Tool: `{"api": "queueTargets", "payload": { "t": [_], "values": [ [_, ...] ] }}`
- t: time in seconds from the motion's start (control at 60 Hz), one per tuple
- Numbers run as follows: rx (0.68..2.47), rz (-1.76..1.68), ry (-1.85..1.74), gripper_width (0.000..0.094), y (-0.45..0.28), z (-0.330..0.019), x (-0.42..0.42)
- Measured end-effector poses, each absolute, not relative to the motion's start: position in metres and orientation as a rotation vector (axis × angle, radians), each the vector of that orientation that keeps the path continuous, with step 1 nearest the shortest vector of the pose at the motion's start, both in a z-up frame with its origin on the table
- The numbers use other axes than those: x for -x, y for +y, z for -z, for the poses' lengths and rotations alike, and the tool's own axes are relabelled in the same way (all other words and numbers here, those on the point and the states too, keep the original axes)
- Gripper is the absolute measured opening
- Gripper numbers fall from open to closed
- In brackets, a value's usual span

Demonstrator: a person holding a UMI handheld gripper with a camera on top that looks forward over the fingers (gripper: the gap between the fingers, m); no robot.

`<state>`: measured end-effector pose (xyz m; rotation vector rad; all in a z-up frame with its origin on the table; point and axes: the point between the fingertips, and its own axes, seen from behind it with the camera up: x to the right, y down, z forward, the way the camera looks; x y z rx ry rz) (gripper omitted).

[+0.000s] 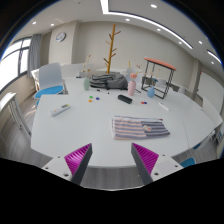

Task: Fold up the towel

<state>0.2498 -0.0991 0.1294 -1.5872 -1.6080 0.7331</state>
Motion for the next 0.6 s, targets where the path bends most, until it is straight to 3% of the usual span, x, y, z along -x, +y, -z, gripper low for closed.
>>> {"api": "queueTargets", "payload": {
  "t": [0.367, 0.6],
  "values": [
    [1.595, -0.743, -1.674, 0.0846, -0.074, -0.035, -0.084],
    [1.657, -0.724, -1.718, 0.0823, -0.065, 0.017, -0.027]
  ]
}}
